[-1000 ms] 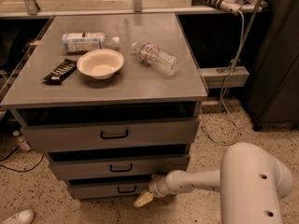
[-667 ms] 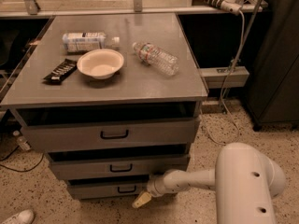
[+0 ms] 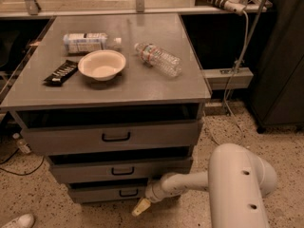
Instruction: Open bottom drawer
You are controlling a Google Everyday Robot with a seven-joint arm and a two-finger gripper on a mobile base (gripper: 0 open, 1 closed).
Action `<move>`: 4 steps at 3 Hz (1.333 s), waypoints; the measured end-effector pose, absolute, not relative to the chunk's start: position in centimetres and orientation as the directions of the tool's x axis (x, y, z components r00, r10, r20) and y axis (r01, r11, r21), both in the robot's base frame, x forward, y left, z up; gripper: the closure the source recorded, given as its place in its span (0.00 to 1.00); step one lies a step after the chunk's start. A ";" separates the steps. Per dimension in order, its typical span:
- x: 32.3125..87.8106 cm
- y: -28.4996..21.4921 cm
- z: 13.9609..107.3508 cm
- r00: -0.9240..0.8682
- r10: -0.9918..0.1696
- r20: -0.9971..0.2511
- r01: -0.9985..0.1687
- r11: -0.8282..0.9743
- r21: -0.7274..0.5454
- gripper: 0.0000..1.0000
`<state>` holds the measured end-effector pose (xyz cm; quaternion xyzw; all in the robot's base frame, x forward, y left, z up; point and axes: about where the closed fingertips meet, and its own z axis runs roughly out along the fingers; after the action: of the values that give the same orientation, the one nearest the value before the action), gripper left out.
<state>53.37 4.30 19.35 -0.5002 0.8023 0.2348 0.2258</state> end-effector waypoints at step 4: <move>48.1 1.5 20.1 -0.458 -0.711 -0.533 -0.889 0.385 0.249 0.00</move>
Offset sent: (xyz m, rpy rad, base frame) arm -0.0766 -0.0393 -0.0015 -0.0295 0.1782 -0.0056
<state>48.06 1.54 20.10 -0.4913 0.8141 0.2572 0.1725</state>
